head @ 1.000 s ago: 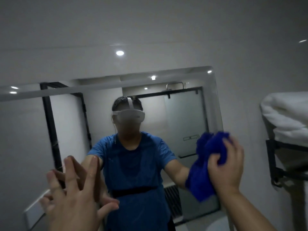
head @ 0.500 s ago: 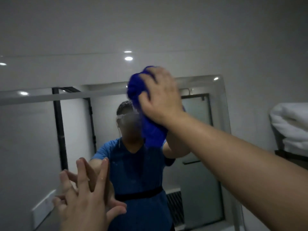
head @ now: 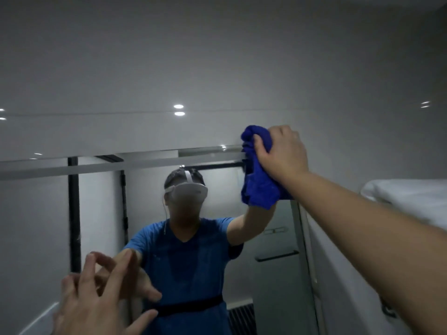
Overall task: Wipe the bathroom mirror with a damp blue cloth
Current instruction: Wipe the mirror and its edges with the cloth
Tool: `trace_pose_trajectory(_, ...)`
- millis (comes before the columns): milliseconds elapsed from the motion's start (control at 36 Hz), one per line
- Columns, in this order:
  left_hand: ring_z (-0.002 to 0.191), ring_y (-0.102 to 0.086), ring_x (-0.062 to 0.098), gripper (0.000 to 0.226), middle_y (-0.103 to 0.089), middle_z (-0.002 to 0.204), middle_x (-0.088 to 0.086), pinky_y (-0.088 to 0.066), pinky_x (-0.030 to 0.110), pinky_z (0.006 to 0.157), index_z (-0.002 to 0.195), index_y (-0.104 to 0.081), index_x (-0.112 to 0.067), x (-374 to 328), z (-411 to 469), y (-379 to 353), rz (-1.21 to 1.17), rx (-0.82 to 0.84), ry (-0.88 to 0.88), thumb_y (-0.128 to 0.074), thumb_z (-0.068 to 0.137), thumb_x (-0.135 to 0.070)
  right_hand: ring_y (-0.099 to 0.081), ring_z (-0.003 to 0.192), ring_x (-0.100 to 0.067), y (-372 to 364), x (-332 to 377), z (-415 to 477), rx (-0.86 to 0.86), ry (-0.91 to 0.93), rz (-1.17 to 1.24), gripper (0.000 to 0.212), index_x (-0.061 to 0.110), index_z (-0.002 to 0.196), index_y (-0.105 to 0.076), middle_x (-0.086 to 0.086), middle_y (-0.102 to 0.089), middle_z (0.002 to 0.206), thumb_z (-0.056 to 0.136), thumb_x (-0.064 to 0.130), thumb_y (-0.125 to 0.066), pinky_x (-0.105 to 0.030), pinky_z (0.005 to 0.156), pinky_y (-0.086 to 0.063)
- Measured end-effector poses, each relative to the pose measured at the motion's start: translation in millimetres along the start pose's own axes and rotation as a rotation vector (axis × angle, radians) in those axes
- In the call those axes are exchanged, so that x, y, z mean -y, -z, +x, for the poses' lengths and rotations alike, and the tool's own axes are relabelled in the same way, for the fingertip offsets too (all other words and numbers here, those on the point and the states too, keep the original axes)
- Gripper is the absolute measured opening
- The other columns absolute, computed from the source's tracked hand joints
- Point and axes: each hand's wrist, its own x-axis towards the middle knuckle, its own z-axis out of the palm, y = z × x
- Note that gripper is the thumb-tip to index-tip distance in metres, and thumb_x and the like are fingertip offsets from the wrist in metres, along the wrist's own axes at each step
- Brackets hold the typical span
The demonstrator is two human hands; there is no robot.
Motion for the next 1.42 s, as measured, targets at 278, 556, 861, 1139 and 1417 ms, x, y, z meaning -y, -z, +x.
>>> trace_pose_trajectory(278, 0.154, -0.019, 0.049, 0.138, 0.004, 0.175, 0.005, -0.043, 0.070, 0.111, 0.156, 0.006, -0.068, 50.5, 56.7, 44.2, 0.210, 0.174, 0.591, -0.057, 0.040, -0.107, -0.061, 0.096, -0.039, 15.3, -23.0, 17.5, 0.041, -0.090, -0.083, 0.067, 0.011, 0.110, -0.065, -0.017, -0.064, 0.108, 0.102, 0.065, -0.026, -0.047, 0.086, -0.054)
trace_pose_trajectory(556, 0.159, 0.016, 0.048, 0.136, 0.042, 0.168, -0.002, -0.025, 0.076, 0.119, 0.151, 0.026, -0.067, 77.6, 43.7, 41.9, 0.240, 0.178, 0.505, -0.046, 0.043, -0.108, -0.059, 0.107, -0.046, 2.2, 24.2, 7.1, 0.026, -0.235, -0.204, 0.062, 0.000, 0.116, -0.067, -0.027, -0.063, 0.115, 0.105, 0.051, -0.034, -0.054, 0.094, -0.048)
trace_pose_trajectory(861, 0.151, 0.036, 0.043, 0.124, 0.054, 0.159, -0.005, -0.008, 0.074, 0.124, 0.143, 0.039, -0.067, 75.4, 50.6, 64.1, 0.095, 0.267, 0.496, -0.065, 0.076, -0.077, -0.051, 0.104, -0.034, -47.8, 263.3, -63.5, -0.023, 0.167, -0.001, 0.045, 0.013, 0.109, -0.065, -0.012, -0.063, 0.112, 0.100, 0.049, -0.040, -0.050, 0.093, -0.042)
trace_pose_trajectory(1139, 0.156, -0.028, 0.004, 0.076, -0.035, 0.165, -0.007, -0.032, 0.036, 0.128, 0.161, -0.038, -0.017, 75.2, 82.1, 100.1, -0.290, -0.303, 0.241, -0.047, 0.086, -0.012, -0.018, 0.158, -0.022, -41.6, 332.6, -55.5, 0.417, 0.204, 0.424, 0.060, 0.031, 0.165, -0.034, 0.005, -0.027, 0.172, 0.105, 0.035, -0.043, -0.042, 0.132, -0.012)
trace_pose_trajectory(1417, 0.162, 0.012, 0.043, 0.084, 0.004, 0.176, 0.018, 0.004, 0.068, 0.127, 0.165, 0.006, -0.048, 55.8, 154.8, 56.9, 0.008, -0.179, 0.231, -0.035, 0.094, -0.066, -0.064, 0.109, 0.009, -14.0, 261.6, -29.4, 0.457, -0.047, 1.101, 0.046, 0.037, 0.123, -0.066, 0.012, -0.066, 0.126, 0.082, 0.021, -0.051, -0.011, 0.088, -0.051)
